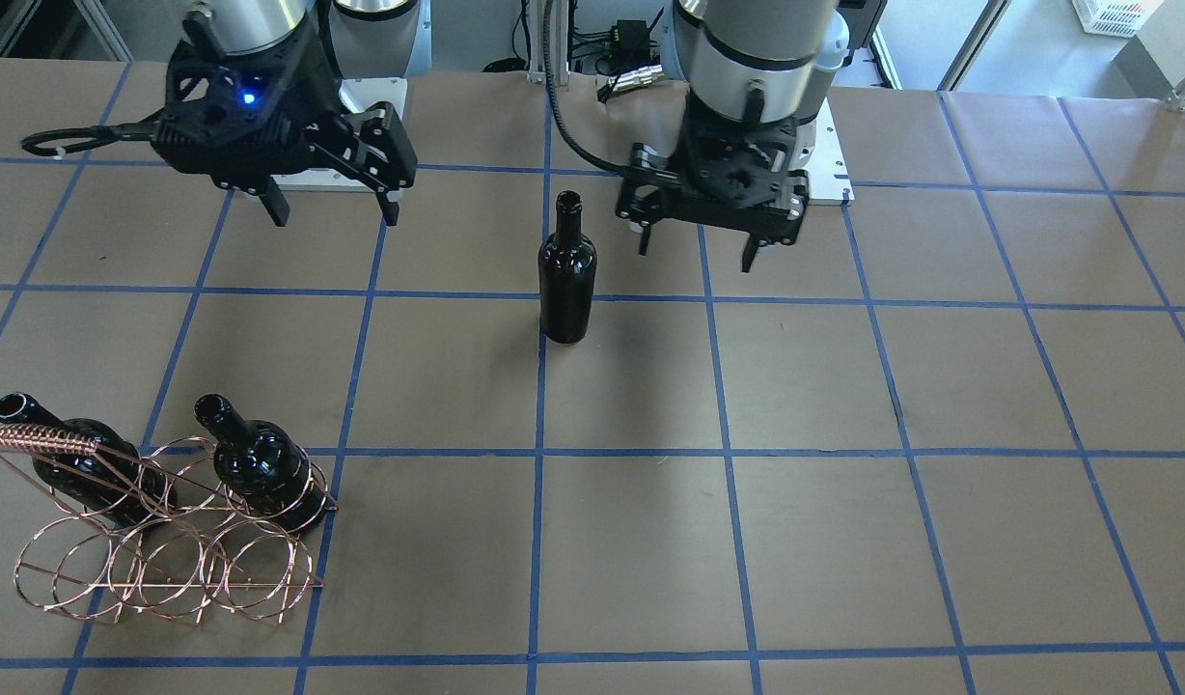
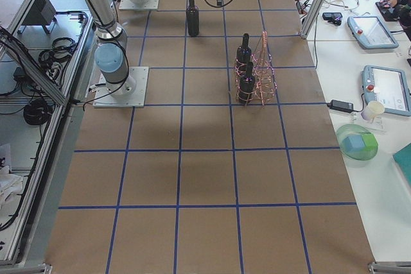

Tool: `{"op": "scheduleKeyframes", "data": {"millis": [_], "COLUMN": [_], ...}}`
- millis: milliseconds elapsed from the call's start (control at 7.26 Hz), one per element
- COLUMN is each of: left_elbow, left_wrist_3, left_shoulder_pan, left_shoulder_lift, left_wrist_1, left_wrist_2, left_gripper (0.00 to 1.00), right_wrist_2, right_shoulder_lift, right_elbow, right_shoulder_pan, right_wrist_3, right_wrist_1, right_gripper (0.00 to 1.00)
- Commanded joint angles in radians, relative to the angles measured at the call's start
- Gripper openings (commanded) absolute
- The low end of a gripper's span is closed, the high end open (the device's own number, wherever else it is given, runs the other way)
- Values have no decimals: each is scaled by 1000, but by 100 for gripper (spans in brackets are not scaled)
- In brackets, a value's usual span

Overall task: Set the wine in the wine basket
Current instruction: 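Move the right gripper over the upright bottle while the left arm withdraws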

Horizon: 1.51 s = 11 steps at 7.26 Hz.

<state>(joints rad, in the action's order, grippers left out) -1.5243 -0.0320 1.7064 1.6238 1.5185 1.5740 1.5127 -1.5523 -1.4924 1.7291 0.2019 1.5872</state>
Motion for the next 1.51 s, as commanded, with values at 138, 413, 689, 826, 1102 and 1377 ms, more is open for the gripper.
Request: {"op": "scheduleKeyframes", "data": {"millis": [138, 413, 689, 826, 1102, 1377], "left_elbow": [33, 24, 24, 26, 32, 32], "left_wrist_3": [-207, -207, -197, -201, -209, -209], "left_shoulder_pan": [-268, -371, -366, -376, -373, -357], "left_shoulder_lift": [-18, -16, -22, -24, -41, -50], "left_wrist_1": [66, 72, 101, 101, 106, 104], "left_wrist_2": [58, 75, 66, 69, 72, 64], "left_gripper": [100, 100, 100, 100, 100, 100], "right_wrist_2": [12, 24, 15, 17, -26, -64], "right_shoulder_lift": [102, 152, 152, 147, 143, 144], "right_elbow": [7, -14, -119, -153, -158, -158], "right_shoulder_pan": [206, 324, 359, 359, 359, 360], "right_wrist_3": [265, 328, 369, 367, 392, 413], "right_wrist_1": [167, 149, 161, 151, 139, 99], "right_gripper": [100, 100, 98, 98, 98, 88]}}
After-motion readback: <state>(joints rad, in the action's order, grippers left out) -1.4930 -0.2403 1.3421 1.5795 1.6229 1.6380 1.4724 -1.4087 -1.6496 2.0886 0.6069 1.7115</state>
